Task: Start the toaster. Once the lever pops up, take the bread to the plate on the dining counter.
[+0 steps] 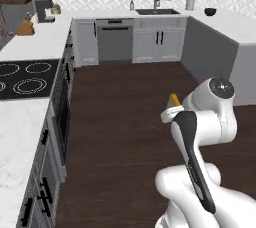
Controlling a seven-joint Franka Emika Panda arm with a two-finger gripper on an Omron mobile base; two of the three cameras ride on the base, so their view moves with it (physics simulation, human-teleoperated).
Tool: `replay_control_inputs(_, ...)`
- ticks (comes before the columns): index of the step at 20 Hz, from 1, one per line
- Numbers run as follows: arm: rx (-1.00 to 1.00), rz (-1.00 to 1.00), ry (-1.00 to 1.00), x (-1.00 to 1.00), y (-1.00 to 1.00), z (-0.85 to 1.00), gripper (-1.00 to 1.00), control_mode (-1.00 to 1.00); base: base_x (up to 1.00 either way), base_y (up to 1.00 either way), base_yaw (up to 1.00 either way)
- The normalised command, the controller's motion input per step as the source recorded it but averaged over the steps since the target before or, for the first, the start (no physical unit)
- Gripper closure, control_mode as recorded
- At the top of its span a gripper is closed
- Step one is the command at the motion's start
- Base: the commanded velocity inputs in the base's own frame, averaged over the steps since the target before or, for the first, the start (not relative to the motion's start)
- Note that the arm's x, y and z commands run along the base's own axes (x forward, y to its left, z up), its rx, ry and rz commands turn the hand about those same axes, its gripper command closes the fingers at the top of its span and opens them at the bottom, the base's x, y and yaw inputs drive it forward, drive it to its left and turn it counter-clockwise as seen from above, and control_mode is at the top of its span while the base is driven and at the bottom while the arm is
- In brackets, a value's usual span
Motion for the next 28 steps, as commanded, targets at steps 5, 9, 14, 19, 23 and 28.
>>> replay_control_inputs(5,0.0,0.0,0.0,0.0,0.0,0.0,1.0,1.0,1.0,0.0,-0.48)
replay_control_inputs(9,0.0,0.0,0.0,0.0,0.0,0.0,1.0,1.0,0.86,-0.03,-0.61)
replay_control_inputs(14,0.0,0.0,0.0,0.0,0.0,0.0,1.0,1.0,0.94,-0.05,-0.57)
replay_control_inputs(19,0.0,0.0,0.0,0.0,0.0,0.0,1.0,1.0,1.0,-0.17,-0.34)
replay_control_inputs(23,0.0,0.0,0.0,0.0,0.0,0.0,1.0,1.0,1.0,-0.34,-0.16)
replay_control_inputs(28,0.0,0.0,0.0,0.0,0.0,0.0,1.0,1.0,1.0,-0.35,-0.03)
